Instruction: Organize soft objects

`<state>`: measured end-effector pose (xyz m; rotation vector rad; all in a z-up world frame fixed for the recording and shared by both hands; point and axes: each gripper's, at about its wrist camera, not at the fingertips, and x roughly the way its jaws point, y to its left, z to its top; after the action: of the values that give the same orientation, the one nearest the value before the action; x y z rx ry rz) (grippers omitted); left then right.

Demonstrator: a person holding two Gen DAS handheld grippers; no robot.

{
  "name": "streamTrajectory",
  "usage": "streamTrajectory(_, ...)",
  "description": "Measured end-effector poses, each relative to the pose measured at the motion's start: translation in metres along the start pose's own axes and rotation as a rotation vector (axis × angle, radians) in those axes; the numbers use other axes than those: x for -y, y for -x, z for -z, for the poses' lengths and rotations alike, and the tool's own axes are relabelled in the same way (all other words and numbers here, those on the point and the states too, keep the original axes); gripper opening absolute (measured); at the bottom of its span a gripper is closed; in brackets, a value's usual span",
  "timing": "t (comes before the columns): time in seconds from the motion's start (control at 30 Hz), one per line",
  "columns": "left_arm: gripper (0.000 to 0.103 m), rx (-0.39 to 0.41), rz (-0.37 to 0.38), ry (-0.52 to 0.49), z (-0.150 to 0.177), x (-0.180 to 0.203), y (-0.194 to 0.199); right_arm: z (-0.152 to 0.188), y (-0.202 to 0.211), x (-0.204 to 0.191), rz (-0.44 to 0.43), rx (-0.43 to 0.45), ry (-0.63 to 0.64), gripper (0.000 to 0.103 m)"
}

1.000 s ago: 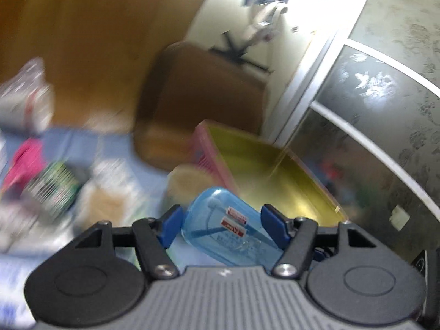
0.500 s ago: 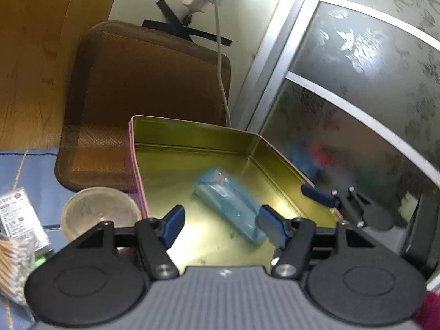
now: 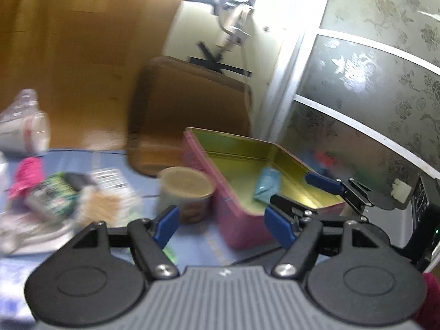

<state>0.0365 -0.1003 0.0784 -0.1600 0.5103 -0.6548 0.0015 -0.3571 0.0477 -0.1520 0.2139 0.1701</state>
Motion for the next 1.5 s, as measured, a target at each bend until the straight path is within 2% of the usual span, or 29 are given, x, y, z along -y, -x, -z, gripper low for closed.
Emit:
streamTrajectory(0.2, 0.07, 0.013, -0.119, 0.046, 0.025, -0.042, 0.049, 0.003, -0.018, -0.065, -0.174, -0.081, 0.046, 0.084)
streamTrajectory(0.47, 0.07, 0.034, -0.258, 0.13, 0.055, -0.093, 0.096, 0.011, -0.041, -0.142, -0.432, -0.253, 0.116, 0.087)
streamTrajectory(0.67, 0.071, 0.049, -0.317, 0.214, 0.072, -0.125, 0.119, 0.009, -0.054, -0.179, -0.485, -0.312, 0.169, 0.089)
streamTrajectory(0.9, 0.071, 0.1, -0.349, 0.282, 0.072, -0.151, 0.143, 0.003, -0.065, -0.196, -0.519, -0.337, 0.157, 0.089)
streamTrajectory(1.1, 0.071, 0.072, -0.317, 0.354, 0.067, -0.168, 0.133, 0.005, -0.073, -0.209, -0.553, -0.338, 0.188, 0.089)
streamTrajectory(1.27, 0.071, 0.001, -0.284, 0.326, 0.059, -0.166, 0.098, 0.005, -0.089, -0.203, -0.583, -0.391, 0.099, 0.091)
streamTrajectory(1.37, 0.072, -0.054, -0.253, 0.348, 0.057, -0.172, 0.071, 0.007, -0.089, -0.199, -0.595, -0.386, 0.077, 0.091)
streamTrajectory(1.43, 0.072, -0.058, -0.229, 0.345, 0.058, -0.17, 0.058, 0.008, -0.086, -0.201, -0.599, -0.376, 0.086, 0.085)
streamTrajectory(1.5, 0.072, -0.071, -0.236, 0.308, 0.057, -0.16, 0.049, 0.008, -0.083, -0.2, -0.619, -0.36, 0.096, 0.07)
